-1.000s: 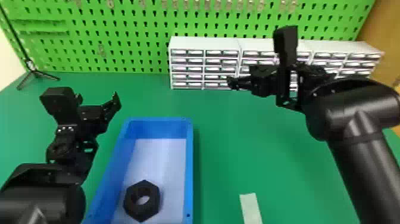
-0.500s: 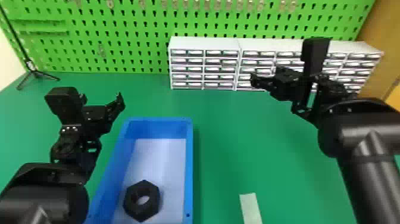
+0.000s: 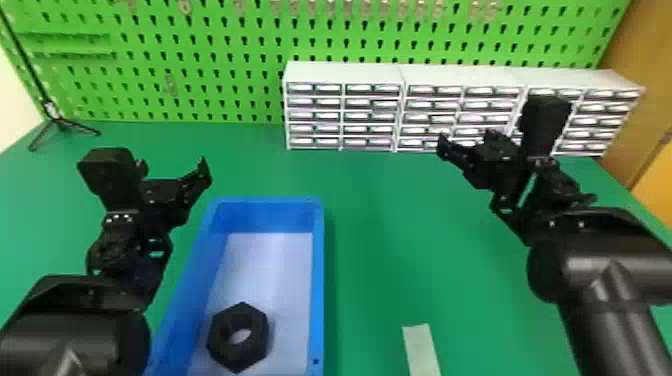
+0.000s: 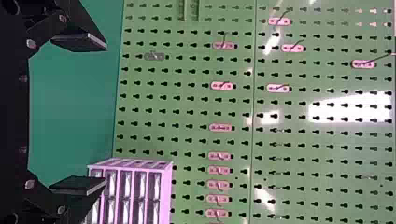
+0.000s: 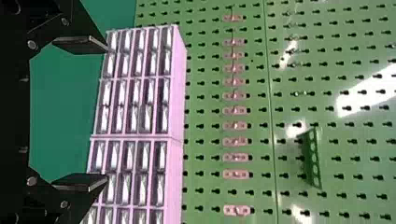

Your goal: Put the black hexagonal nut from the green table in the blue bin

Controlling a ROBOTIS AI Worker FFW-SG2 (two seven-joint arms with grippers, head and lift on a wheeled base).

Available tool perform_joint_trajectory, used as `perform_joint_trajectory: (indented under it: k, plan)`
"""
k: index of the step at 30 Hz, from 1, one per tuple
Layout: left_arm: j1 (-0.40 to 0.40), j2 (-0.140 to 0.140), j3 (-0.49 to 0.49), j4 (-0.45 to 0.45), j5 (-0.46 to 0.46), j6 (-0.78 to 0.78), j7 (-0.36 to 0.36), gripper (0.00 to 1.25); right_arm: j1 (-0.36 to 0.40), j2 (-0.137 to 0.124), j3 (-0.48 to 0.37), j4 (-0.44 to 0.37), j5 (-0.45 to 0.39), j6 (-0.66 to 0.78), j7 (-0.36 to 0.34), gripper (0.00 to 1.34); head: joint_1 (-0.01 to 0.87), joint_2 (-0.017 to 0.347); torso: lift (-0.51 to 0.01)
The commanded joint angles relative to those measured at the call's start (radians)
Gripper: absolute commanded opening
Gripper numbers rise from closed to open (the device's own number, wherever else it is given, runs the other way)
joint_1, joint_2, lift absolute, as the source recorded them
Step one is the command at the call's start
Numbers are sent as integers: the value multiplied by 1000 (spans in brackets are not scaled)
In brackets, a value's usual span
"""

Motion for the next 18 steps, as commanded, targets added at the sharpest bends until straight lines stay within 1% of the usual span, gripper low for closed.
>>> perform_joint_trajectory:
  k: [1, 8, 12, 16, 18]
  plan:
    - [0, -3, 0, 0, 0, 0, 0, 996, 23, 14, -4, 11, 3, -48, -16, 1031, 686, 28, -96]
    - [-2, -5, -1, 0, -1, 0, 0, 996, 55, 37, -10, 49, 26, -139, -42, 1031, 686, 28, -96]
    - [-3, -6, -1, 0, -1, 0, 0, 996, 71, 40, -6, 63, 36, -179, -53, 1031, 686, 28, -96]
    - [-5, -8, -3, 0, -1, 0, 0, 996, 97, 40, 6, 80, 33, -265, -121, 1031, 686, 28, -96]
    - [-6, -8, -3, 0, -1, 0, 0, 996, 103, 42, 9, 81, 26, -263, -140, 1031, 686, 28, -96]
